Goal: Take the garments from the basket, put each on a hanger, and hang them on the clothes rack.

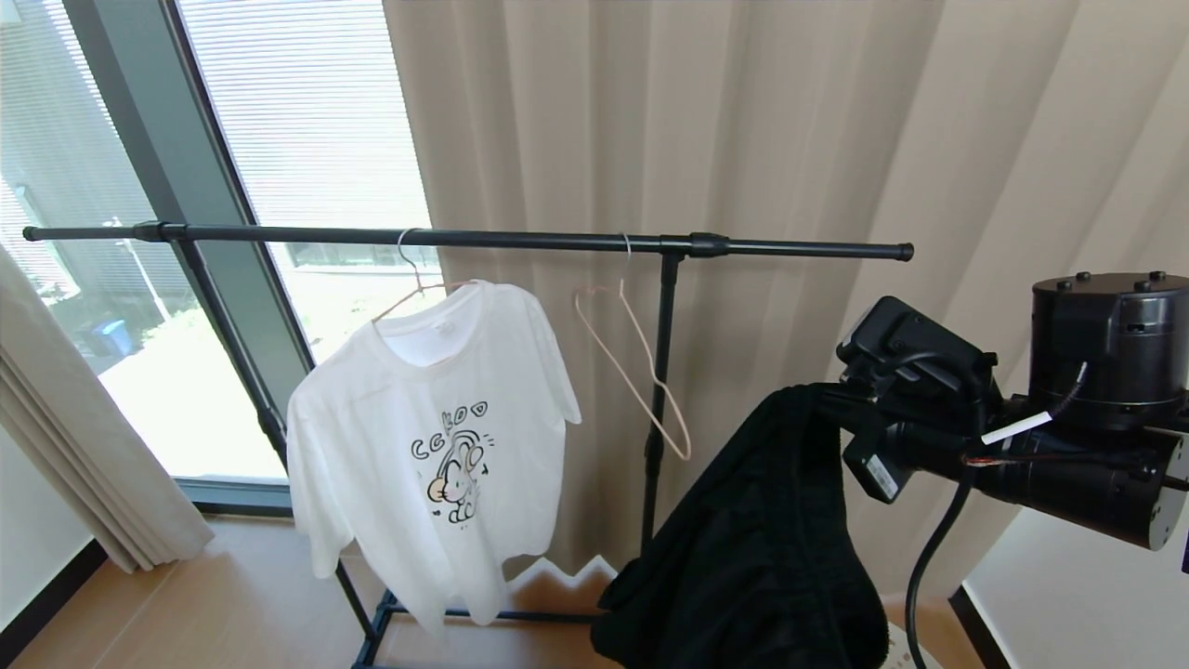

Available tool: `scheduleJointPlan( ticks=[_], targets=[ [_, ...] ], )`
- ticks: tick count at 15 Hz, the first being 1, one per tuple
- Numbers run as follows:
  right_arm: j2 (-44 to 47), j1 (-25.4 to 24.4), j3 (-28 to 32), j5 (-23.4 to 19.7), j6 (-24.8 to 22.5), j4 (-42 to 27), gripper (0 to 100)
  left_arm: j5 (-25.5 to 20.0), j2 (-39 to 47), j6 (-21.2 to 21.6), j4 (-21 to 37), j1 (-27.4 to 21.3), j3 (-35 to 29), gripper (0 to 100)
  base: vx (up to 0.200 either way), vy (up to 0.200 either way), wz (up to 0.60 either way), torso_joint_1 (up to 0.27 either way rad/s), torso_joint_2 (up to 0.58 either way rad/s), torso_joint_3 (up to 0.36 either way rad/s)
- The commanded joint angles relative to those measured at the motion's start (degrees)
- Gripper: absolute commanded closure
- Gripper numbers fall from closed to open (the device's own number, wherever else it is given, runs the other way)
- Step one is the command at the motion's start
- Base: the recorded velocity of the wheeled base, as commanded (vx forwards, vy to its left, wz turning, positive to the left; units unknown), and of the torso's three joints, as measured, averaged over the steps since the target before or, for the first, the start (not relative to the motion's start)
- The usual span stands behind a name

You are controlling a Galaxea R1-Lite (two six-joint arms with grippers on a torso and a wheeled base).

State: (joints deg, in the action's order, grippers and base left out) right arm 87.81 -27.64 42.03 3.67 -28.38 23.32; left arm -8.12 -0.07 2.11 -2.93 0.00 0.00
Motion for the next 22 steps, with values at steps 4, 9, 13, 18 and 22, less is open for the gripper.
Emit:
scheduleJointPlan(
  ticks=[4,9,13,18,22],
  targets=[
    [-0.4,0.2,-0.3,0.0,0.0,0.1,100,-0.2,0.1,0.7,0.0,0.0,0.0,0,0.0,0.0,0.0,0.0,0.0,0.0],
    [-0.2,0.1,-0.7,0.1,-0.1,0.1,100,-0.2,0.1,0.4,0.0,0.0,0.0,0,0.0,0.0,-0.36,0.001,0.0,0.001],
    [-0.1,0.1,-0.7,0.1,-0.1,0.1,100,-0.2,0.1,0.3,-0.1,0.0,0.0,0,0.0,0.05,0.0,0.001,0.0,0.001],
    [-0.2,0.1,-0.7,0.1,-0.1,0.1,100,-0.2,0.1,0.2,-0.1,0.0,0.0,0,-0.12,0.2,0.0,0.002,0.0,0.001],
    [-0.2,0.1,-0.7,0.1,-0.1,0.1,100,-0.2,0.1,0.2,0.0,0.0,0.0,0,-0.05,0.05,0.0,0.003,0.0,-0.001]
  ],
)
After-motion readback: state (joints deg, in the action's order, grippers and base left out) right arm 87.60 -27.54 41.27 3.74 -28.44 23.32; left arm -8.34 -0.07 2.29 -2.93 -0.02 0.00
